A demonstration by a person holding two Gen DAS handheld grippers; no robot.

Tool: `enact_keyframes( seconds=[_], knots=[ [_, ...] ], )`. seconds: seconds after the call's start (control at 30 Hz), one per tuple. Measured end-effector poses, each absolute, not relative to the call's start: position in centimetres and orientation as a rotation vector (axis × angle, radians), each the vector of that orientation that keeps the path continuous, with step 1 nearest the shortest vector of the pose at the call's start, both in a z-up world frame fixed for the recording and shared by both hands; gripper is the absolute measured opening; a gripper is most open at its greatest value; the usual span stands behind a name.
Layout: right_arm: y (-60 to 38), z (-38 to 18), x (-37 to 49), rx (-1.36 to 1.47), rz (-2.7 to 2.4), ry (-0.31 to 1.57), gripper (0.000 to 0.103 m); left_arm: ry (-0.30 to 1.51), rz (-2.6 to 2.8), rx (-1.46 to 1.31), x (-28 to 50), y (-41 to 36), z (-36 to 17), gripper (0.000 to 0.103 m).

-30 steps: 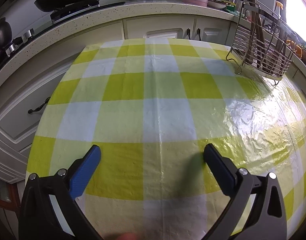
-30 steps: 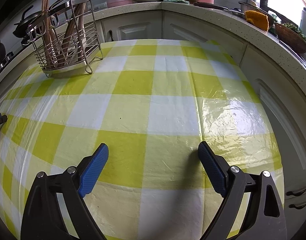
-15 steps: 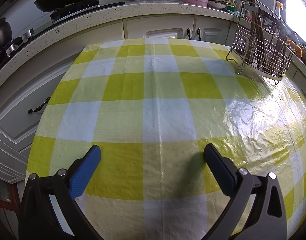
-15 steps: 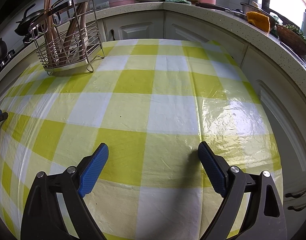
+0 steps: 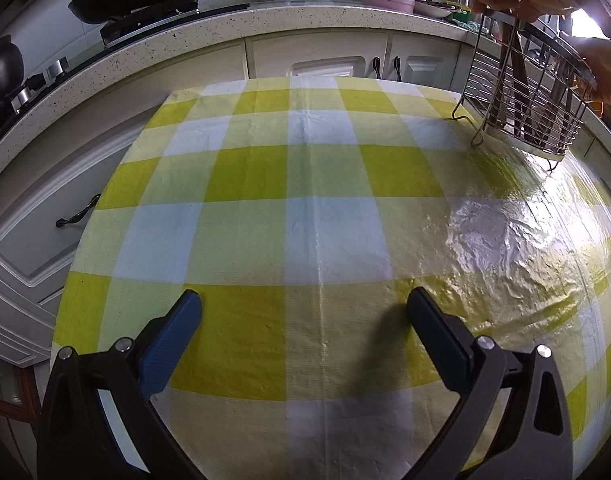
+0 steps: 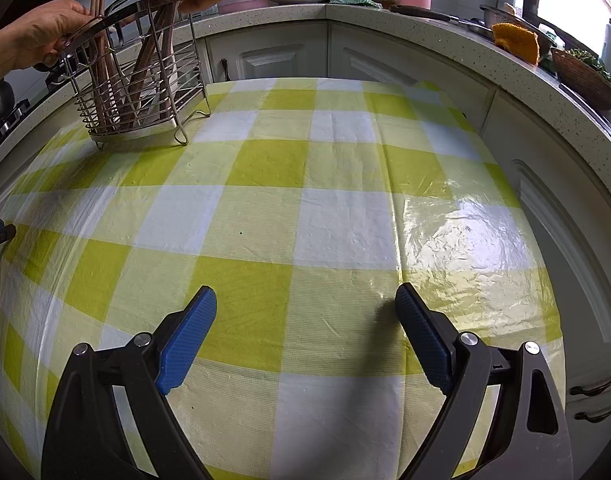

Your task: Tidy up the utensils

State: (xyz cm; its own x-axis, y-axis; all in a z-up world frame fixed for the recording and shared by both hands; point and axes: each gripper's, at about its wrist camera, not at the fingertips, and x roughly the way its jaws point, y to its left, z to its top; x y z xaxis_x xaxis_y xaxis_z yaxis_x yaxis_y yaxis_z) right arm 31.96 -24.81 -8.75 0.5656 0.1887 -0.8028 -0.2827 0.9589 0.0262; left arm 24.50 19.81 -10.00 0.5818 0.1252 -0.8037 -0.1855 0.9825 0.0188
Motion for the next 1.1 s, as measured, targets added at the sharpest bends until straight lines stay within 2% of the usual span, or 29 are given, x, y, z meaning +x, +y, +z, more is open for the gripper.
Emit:
enact_keyframes(
  seconds=[1.1],
  knots=[
    [-24.88,-8.7,31.83,-0.109,0.28,0.93,0.085,0.932,0.181,-0.071,24.23,19.55,-9.95,0.099]
  ],
)
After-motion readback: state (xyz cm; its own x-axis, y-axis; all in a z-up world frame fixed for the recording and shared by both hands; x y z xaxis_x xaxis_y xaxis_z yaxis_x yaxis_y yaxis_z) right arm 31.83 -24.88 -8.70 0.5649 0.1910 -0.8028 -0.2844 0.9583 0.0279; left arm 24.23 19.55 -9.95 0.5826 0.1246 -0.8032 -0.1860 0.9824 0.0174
